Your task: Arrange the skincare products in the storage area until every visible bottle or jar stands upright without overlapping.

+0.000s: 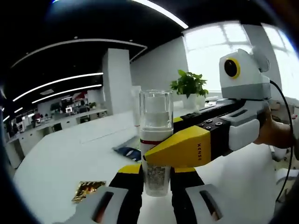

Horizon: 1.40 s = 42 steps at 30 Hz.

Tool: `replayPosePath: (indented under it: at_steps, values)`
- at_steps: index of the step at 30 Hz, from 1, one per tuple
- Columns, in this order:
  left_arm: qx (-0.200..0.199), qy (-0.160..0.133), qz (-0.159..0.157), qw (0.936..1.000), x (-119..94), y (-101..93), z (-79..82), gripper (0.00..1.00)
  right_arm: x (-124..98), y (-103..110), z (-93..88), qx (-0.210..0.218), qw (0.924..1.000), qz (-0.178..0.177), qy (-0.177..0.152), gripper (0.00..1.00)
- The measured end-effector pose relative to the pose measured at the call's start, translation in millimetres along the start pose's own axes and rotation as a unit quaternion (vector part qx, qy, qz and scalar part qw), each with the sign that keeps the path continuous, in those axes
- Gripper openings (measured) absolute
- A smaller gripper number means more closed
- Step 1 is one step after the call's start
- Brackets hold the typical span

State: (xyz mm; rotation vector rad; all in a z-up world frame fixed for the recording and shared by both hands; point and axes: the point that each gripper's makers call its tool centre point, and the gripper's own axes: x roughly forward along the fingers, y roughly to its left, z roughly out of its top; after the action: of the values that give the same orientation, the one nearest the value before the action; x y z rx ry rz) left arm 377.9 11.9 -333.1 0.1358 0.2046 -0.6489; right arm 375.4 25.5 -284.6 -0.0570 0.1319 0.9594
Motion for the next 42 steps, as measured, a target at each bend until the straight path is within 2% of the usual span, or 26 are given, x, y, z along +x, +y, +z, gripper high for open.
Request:
replayPosePath:
  at_steps: [4,6,8,11,14,16,18,20,23,25,29,34,42]
  values:
    - [0.025,-0.019,0.006,0.9995,-1.0,1.0,5.5,0.24,-4.9,-8.4,5.1,0.024,0.9996,-0.011,-0.012,0.19]
    - [0.024,-0.027,0.013,0.9993,-2.0,4.3,8.5,0.3,-9.8,-16.3,9.1,0.022,0.9992,-0.028,-0.019,0.19]
    - [0.019,-0.029,0.019,0.9992,-3.3,10.0,9.0,0.38,-18.0,-27.6,18.0,0.019,0.998,-0.048,-0.036,0.19]
    - [-0.021,-0.024,0.005,0.9995,-6.1,13.8,9.6,0.39,-35.2,-51.2,30.6,0.013,0.9949,-0.085,-0.053,0.19]
    - [-0.035,-0.035,0.006,0.9988,-11.3,23.0,22.4,0.43,-52.5,-76.3,33.8,0.009,0.9913,-0.12,-0.054,0.19]
    - [-0.04,-0.048,0.016,0.9979,-12.9,38.0,39.5,0.53,-71.0,-110.3,31.5,0.014,0.9856,-0.162,-0.048,0.19]
    - [-0.035,-0.053,0.025,0.9977,-11.4,38.2,51.4,0.62,-78.6,-125.0,28.7,0.022,0.9828,-0.178,-0.043,0.19]
    - [-0.021,-0.062,0.051,0.9966,-10.4,55.6,64.4,0.64,-88.2,-144.5,22.8,0.026,0.9798,-0.195,-0.035,0.19]
    - [-0.022,-0.069,0.071,0.9949,-1.5,77.7,72.6,0.67,-95.4,-162.0,9.3,0.023,0.9747,-0.222,-0.016,0.19]
    - [-0.028,-0.072,0.081,0.9937,0.9,86.3,69.4,0.72,-98.9,-177.0,-0.2,0.032,0.9708,-0.238,-0.003,0.19]
    - [-0.04,-0.077,0.097,0.9915,1.6,93.7,54.2,0.8,-101.9,-191.0,-13.4,0.053,0.9668,-0.25,0.003,0.19]
    - [-0.048,-0.078,0.098,0.991,-0.7,95.5,39.0,0.8,-98.0,-198.0,-25.7,0.064,0.9641,-0.257,0.014,0.19]
    - [-0.049,-0.073,0.112,0.9898,-5.0,103.3,35.2,0.8,-94.4,-212.1,-30.7,0.081,0.9579,-0.275,0.018,0.19]
